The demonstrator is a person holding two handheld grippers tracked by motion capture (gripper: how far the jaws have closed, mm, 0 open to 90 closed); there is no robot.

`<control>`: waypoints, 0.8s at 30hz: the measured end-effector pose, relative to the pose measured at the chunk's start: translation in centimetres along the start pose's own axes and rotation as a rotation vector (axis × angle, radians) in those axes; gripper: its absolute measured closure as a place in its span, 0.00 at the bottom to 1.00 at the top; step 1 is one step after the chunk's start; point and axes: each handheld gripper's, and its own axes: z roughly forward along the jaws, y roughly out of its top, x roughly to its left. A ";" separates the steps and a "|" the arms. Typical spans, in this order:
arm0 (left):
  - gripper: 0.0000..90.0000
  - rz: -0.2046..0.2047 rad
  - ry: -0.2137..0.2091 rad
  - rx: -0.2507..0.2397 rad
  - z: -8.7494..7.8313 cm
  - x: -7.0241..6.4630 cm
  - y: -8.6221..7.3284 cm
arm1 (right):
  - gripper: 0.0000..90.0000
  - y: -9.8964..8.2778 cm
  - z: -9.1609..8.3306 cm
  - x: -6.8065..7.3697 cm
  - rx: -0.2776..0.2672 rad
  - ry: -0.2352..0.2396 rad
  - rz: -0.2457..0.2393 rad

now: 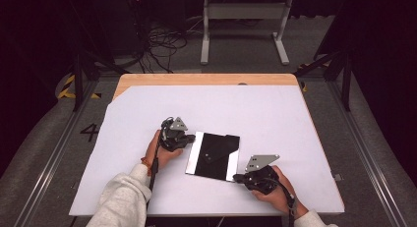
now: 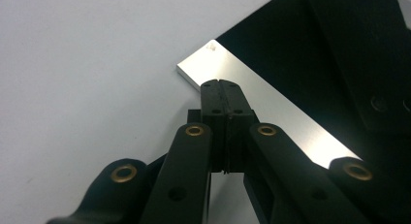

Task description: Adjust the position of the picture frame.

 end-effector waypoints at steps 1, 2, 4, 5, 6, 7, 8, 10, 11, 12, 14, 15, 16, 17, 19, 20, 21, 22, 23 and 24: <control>1.00 0.017 0.005 0.013 -0.2 -0.2 0.1 | 1.00 0.0 0.0 0.0 0.000 0.000 0.000; 1.00 0.033 -0.008 0.009 -0.8 -0.5 0.2 | 1.00 0.0 0.0 -0.1 -0.001 0.004 0.008; 1.00 0.046 0.002 -0.002 -1.4 -0.7 0.2 | 1.00 0.0 0.1 -0.1 0.005 -0.010 -0.003; 1.00 0.056 0.000 -0.009 -2.0 -0.9 0.1 | 1.00 0.0 0.1 -0.1 0.016 -0.034 -0.024; 1.00 0.060 -0.003 -0.017 -2.6 -1.3 -0.2 | 1.00 -0.1 0.1 -0.2 0.010 -0.026 -0.019; 1.00 0.066 -0.010 -0.021 -3.1 -1.5 -0.5 | 1.00 -0.2 0.1 -0.4 0.004 -0.017 -0.011; 1.00 0.072 -0.017 -0.020 -3.5 -1.9 -0.8 | 1.00 -0.2 0.1 -0.4 0.001 -0.013 -0.008; 0.99 0.076 -0.044 -0.026 -4.5 -2.7 -1.5 | 1.00 -0.2 0.1 -0.4 0.003 -0.014 -0.009; 0.99 0.077 -0.065 -0.035 -5.0 -3.2 -1.9 | 1.00 -0.2 0.1 -0.4 0.005 -0.016 -0.009; 0.99 0.083 -0.074 -0.030 -5.3 -3.7 -2.3 | 1.00 -0.1 0.1 -0.3 0.008 -0.019 -0.009; 0.99 0.107 -0.088 -0.016 -6.1 -5.1 -3.4 | 1.00 -0.2 0.1 -0.4 0.007 -0.018 -0.006; 0.98 0.110 -0.096 -0.014 -6.2 -5.5 -3.8 | 1.00 -0.2 0.1 -0.4 0.006 -0.017 -0.009; 0.98 0.117 -0.097 -0.002 -6.4 -5.9 -4.3 | 1.00 -0.1 0.1 -0.4 0.008 -0.017 -0.013; 0.98 0.127 -0.099 0.010 -6.5 -6.5 -4.7 | 0.99 -0.1 0.1 -0.4 0.009 -0.017 -0.017; 0.98 0.148 -0.098 0.020 -6.9 -7.5 -5.1 | 0.98 0.2 0.1 -0.5 0.018 -0.044 -0.028; 0.98 0.154 -0.100 0.015 -7.3 -7.8 -5.3 | 0.99 0.4 -0.1 -0.8 0.012 -0.069 -0.035; 0.99 0.154 -0.102 0.004 -7.5 -8.1 -5.4 | 1.00 0.6 -0.4 -1.2 -0.007 -0.089 -0.032; 0.99 0.148 -0.108 -0.004 -7.7 -8.2 -5.6 | 1.00 0.9 -0.7 -1.7 -0.030 -0.111 -0.023; 1.00 0.141 -0.119 0.001 -7.7 -8.2 -5.7 | 1.00 1.1 -1.1 -2.4 -0.056 -0.136 -0.009; 1.00 0.144 -0.115 0.014 -7.6 -8.3 -5.8 | 1.00 1.3 -1.4 -3.1 -0.084 -0.157 0.009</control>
